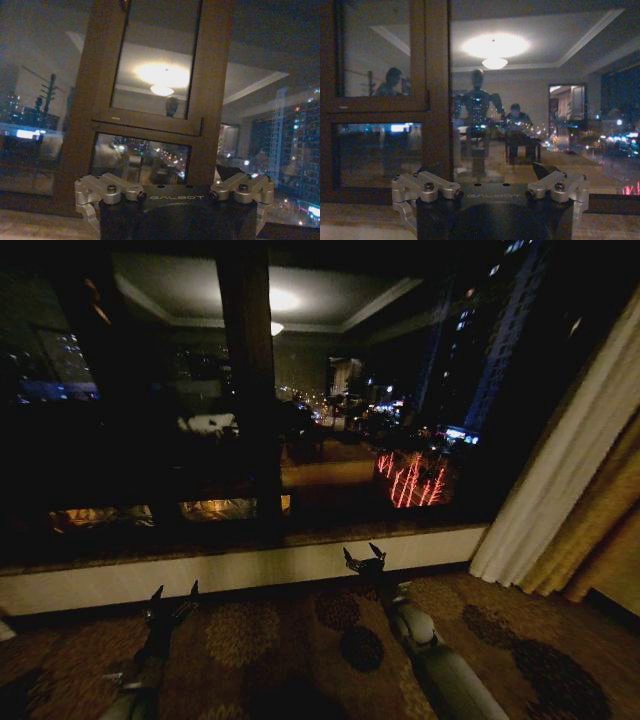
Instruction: Open the curtains by pulling them apart, changing their state from closed to fully open.
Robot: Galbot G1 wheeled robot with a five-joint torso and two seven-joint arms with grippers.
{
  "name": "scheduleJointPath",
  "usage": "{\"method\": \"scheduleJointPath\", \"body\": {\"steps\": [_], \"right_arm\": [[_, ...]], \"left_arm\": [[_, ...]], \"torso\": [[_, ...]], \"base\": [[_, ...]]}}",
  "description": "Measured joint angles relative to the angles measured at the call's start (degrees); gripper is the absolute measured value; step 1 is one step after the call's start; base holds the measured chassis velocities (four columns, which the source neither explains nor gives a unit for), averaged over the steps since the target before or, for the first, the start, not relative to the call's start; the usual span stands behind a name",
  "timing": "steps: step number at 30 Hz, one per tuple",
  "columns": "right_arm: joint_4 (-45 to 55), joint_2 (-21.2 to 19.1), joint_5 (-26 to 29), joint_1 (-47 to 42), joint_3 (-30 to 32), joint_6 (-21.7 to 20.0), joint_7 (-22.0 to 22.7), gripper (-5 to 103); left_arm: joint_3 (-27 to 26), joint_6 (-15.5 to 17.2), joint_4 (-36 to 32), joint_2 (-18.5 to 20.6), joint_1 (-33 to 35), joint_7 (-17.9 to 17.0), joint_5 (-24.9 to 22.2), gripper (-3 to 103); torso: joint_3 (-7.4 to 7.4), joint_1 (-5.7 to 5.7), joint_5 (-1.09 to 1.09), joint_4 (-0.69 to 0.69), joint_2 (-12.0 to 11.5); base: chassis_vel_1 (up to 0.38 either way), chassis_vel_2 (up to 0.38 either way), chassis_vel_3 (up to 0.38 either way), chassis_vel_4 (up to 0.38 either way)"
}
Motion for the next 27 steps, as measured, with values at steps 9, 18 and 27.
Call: {"method": "scheduleJointPath", "body": {"steps": [9, 18, 27], "right_arm": [[0.0, 0.0, 0.0, 0.0, 0.0, 0.0, 0.0, 100], [0.0, 0.0, 0.0, 0.0, 0.0, 0.0, 0.0, 100], [0.0, 0.0, 0.0, 0.0, 0.0, 0.0, 0.0, 100]], "left_arm": [[0.0, 0.0, 0.0, 0.0, 0.0, 0.0, 0.0, 100], [0.0, 0.0, 0.0, 0.0, 0.0, 0.0, 0.0, 100], [0.0, 0.0, 0.0, 0.0, 0.0, 0.0, 0.0, 100]], "torso": [[-0.02, -0.05, -0.01, -0.02, 0.0], [0.04, 0.10, -0.01, 0.00, -0.1], [0.00, -0.01, -0.01, 0.00, 0.0]], "base": [[0.172, -0.178, -0.187, 0.199], [-0.005, 0.055, 0.029, -0.043], [0.000, 0.000, 0.000, 0.000]]}}
